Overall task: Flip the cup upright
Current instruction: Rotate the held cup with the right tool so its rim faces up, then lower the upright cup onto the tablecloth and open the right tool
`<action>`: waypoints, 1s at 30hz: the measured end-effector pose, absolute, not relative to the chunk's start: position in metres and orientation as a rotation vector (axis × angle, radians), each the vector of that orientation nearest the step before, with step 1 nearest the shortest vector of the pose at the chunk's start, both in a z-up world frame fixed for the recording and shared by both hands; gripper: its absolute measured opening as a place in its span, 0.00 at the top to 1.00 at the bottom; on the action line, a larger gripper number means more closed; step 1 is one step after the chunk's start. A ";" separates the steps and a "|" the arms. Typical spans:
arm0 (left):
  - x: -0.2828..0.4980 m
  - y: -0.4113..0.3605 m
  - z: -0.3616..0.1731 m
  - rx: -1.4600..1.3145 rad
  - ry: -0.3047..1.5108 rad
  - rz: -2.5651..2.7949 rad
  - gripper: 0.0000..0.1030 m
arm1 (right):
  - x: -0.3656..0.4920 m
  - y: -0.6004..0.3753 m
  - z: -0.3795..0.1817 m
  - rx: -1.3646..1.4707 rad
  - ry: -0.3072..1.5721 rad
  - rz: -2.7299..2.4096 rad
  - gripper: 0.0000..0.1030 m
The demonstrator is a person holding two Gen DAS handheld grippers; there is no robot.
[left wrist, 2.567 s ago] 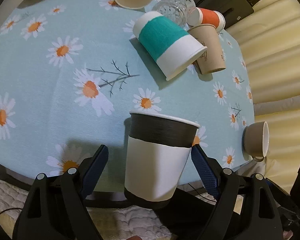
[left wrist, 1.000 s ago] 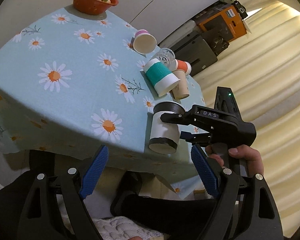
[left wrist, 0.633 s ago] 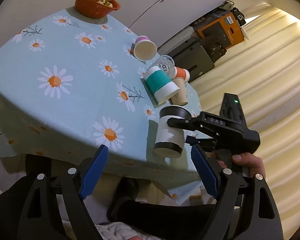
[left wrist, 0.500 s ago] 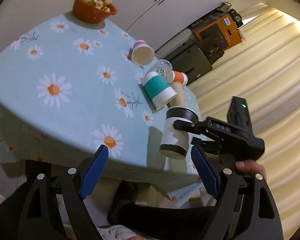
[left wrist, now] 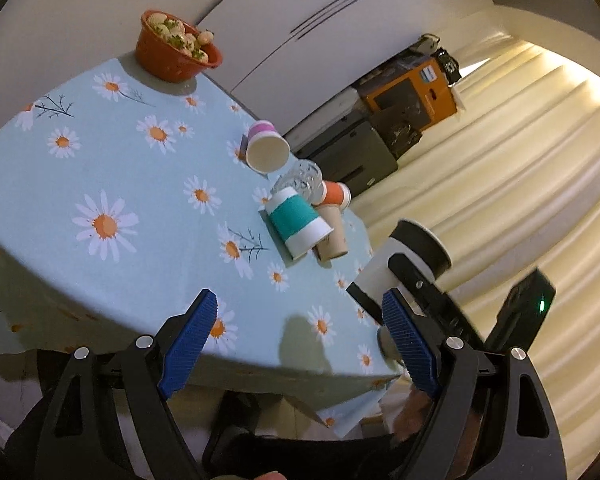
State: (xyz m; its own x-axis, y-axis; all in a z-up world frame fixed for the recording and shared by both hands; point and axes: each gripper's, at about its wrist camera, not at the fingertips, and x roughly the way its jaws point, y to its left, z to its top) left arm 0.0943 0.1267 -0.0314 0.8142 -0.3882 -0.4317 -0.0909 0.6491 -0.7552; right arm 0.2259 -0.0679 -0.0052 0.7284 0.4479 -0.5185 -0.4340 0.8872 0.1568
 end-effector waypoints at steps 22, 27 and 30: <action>0.091 0.129 -0.031 -0.862 0.586 -0.157 0.20 | 0.190 -0.044 -0.103 -0.119 0.209 0.272 0.36; 0.092 0.128 -0.033 -0.863 0.594 -0.154 0.20 | 0.191 -0.036 -0.114 -0.138 0.198 0.277 0.36; 0.092 0.128 -0.034 -0.861 0.593 -0.151 0.20 | 0.192 -0.032 -0.122 -0.153 0.204 0.275 0.36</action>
